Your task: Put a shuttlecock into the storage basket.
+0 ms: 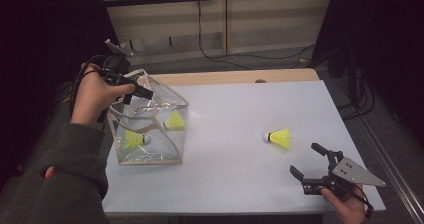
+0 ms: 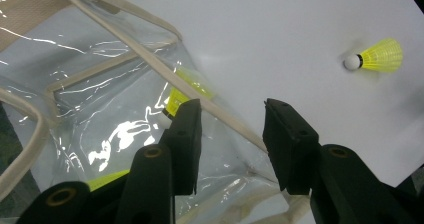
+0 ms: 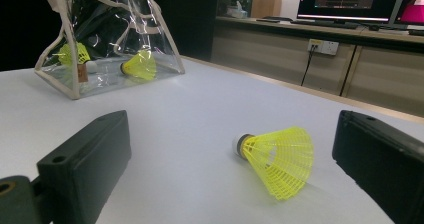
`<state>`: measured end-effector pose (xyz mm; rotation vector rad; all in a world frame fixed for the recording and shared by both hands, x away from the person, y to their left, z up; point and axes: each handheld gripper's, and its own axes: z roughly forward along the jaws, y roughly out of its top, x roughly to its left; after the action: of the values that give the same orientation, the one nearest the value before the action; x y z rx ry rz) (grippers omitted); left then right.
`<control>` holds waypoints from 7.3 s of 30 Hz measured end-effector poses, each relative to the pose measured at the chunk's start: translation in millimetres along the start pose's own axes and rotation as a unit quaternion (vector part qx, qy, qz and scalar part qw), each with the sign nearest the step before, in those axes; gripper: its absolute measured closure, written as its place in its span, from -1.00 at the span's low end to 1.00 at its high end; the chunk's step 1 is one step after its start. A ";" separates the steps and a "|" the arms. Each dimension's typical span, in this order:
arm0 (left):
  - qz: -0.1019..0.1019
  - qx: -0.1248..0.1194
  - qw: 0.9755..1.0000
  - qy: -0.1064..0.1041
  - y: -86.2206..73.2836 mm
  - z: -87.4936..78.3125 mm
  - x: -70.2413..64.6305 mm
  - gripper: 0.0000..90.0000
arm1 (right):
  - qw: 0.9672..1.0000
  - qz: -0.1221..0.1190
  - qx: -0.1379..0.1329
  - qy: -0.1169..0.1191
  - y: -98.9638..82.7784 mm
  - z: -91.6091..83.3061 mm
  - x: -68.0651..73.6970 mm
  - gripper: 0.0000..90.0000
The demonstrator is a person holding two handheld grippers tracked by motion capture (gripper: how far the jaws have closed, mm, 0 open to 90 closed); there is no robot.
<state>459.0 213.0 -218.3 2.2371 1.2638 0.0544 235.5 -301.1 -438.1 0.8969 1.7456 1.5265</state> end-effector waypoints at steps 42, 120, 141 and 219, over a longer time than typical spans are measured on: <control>0.045 -0.002 0.998 -0.049 7.2 22.6 -48.6 -0.41 | 1.000 0.000 0.000 0.000 0.8 -0.7 0.0 -0.95; 0.097 -0.008 0.992 -0.082 -10.4 99.5 -90.4 -0.83 | 1.000 -0.001 -0.003 0.003 0.9 -0.2 0.4 -0.95; 0.109 -0.019 0.990 -0.085 -22.9 119.5 -95.2 -0.85 | 1.000 -0.001 -0.003 0.002 1.0 -0.2 0.5 -0.95; 0.128 -0.034 0.982 -0.133 -37.6 196.0 -137.6 -0.91 | 1.000 -0.002 -0.002 0.004 1.2 -0.2 0.6 -0.95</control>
<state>412.4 29.3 -369.5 2.2467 0.8176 -0.1006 235.1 -300.6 -436.9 0.8869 1.7494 1.5326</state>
